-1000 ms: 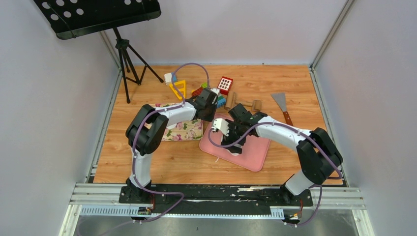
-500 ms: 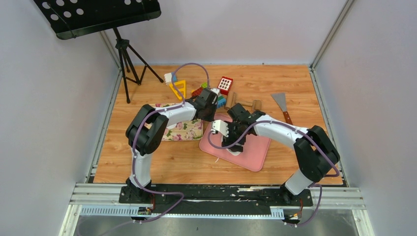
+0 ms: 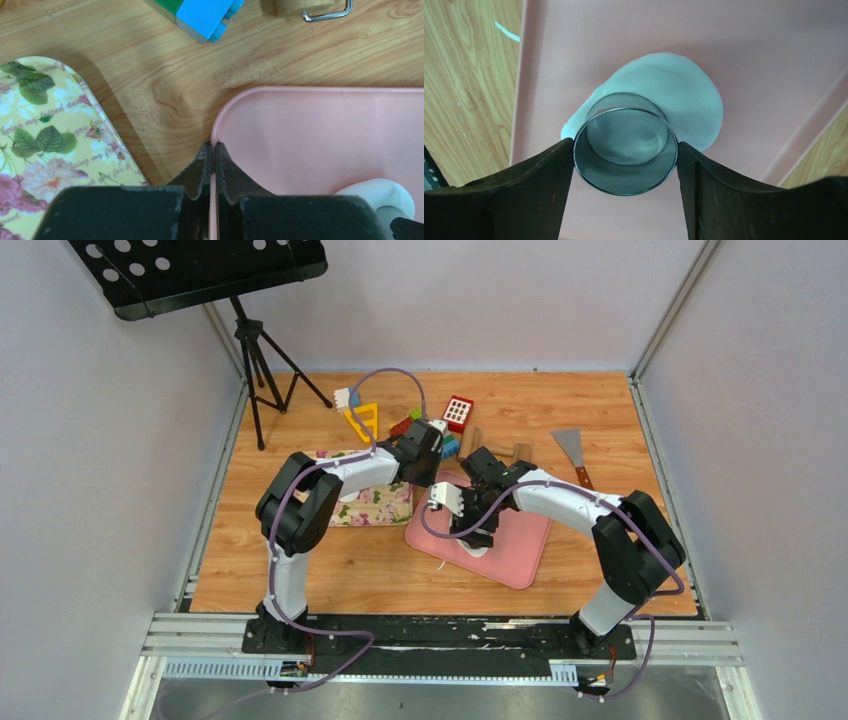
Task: Roll out the dumpling wrappers from the dough
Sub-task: Press the dumpling wrapper on the work surface.
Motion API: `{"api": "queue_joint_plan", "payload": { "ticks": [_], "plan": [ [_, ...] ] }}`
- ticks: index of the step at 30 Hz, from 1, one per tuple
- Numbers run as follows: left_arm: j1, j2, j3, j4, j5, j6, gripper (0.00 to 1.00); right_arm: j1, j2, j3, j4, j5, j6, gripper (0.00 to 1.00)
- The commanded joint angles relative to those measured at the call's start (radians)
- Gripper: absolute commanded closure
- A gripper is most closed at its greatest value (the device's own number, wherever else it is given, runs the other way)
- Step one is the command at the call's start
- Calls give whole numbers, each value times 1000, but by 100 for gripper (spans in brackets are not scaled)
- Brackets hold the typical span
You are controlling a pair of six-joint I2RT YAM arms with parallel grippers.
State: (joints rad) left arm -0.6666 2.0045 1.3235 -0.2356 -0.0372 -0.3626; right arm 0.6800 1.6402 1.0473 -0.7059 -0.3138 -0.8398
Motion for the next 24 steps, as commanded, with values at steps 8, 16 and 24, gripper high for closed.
{"api": "queue_joint_plan", "payload": {
  "ticks": [8,16,24],
  "plan": [
    [-16,53,-28,-76,-37,4,100,10,10,-50,26,86,182,42],
    [-16,54,-25,-75,-34,5,100,11,0,-58,-62,22,-142,42],
    [-16,54,-24,-76,-36,3,100,-22,47,-22,-59,2,-104,43]
  ]
}}
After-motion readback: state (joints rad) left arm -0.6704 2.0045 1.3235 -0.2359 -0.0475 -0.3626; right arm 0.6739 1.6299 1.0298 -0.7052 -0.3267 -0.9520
